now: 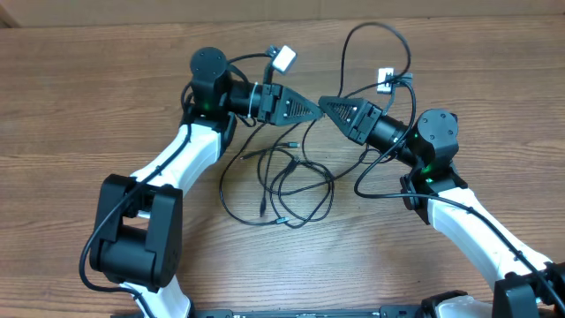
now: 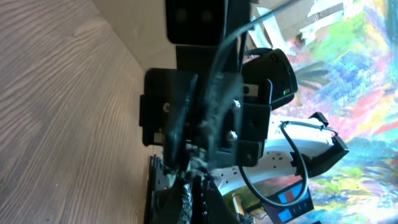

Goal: Untangle cables

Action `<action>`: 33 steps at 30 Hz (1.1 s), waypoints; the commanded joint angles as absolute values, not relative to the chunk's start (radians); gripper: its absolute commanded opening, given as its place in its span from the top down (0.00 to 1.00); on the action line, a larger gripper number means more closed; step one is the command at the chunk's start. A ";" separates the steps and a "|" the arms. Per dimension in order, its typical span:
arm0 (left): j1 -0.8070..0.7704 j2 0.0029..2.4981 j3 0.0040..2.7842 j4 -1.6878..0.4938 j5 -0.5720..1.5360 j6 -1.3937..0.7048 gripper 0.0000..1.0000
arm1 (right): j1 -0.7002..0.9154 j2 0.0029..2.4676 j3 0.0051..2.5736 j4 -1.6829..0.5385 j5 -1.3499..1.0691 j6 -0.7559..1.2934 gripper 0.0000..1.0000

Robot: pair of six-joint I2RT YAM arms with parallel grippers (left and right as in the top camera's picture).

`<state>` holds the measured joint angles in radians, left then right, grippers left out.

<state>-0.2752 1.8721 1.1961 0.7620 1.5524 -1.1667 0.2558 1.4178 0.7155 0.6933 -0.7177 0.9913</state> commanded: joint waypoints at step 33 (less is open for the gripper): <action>-0.126 1.881 1.208 0.767 1.580 -1.140 0.00 | -0.128 1.102 0.733 -0.112 -0.825 0.655 0.96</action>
<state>-0.1616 1.8984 1.1961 0.7586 1.5627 -1.1267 -0.0917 1.1774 0.7345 -0.0605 -0.7933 0.7261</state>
